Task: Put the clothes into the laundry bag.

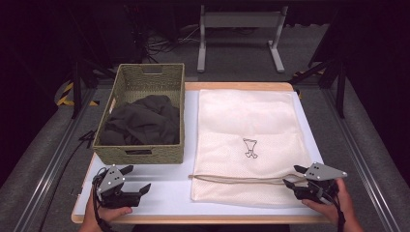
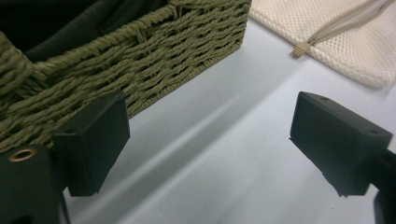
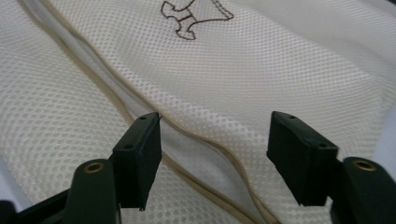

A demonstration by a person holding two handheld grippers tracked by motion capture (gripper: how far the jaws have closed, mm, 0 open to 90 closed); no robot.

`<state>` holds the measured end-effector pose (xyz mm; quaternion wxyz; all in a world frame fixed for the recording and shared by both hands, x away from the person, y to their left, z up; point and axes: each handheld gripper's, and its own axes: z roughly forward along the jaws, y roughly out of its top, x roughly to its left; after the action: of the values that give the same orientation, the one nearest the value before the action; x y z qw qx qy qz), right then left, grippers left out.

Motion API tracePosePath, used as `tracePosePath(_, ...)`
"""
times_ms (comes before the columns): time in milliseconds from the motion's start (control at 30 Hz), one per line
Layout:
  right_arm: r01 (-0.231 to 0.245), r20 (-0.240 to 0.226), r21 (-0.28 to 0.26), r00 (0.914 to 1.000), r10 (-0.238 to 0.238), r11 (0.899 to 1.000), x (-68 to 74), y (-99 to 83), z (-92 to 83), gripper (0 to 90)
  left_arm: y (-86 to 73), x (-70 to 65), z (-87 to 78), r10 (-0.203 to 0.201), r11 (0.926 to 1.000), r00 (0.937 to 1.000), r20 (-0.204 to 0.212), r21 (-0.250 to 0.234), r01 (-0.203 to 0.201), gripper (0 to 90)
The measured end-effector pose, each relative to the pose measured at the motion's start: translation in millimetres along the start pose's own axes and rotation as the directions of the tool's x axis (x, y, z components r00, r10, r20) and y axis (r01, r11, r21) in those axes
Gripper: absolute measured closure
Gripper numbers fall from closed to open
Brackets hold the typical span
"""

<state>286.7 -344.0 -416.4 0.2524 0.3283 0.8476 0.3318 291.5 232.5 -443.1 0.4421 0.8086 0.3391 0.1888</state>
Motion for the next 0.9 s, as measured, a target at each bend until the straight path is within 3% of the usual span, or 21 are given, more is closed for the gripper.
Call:
tracePosePath(133,0.038,0.003,0.016,0.9993,-0.038,0.999,4.4,4.6,4.6,44.0,-1.3,-3.5,2.2,0.02,0.9996,0.9997,-0.012,0.018,-0.02,14.3)
tracePosePath(400,0.104,-0.047,0.044,0.9936,-0.102,0.994,18.3,14.4,18.9,50.3,-3.6,-5.5,0.8,0.025,0.9992,0.9997,-0.002,0.03,-0.025,16.4)
tracePosePath(500,0.106,-0.054,0.037,0.9931,-0.104,0.994,21.7,17.0,20.2,48.5,-1.6,-6.7,1.4,0.036,0.999,0.9994,-0.003,0.028,-0.036,16.9)
tracePosePath(633,0.157,-0.055,0.046,0.9865,-0.155,0.987,30.9,24.7,23.0,47.5,-3.6,-7.2,2.6,0.041,0.9982,0.9992,-0.001,0.044,-0.041,17.6)
tracePosePath(800,0.186,-0.056,0.059,0.9816,-0.183,0.981,34.8,36.0,33.1,45.8,-3.5,-7.5,1.5,0.041,0.9983,0.9991,-0.001,0.041,-0.041,18.1)
tracePosePath(900,0.209,-0.079,0.078,0.9761,-0.202,0.975,38.6,42.7,43.9,48.1,-3.9,-8.8,2.9,0.042,0.9977,0.9991,0.004,0.053,-0.042,19.3)
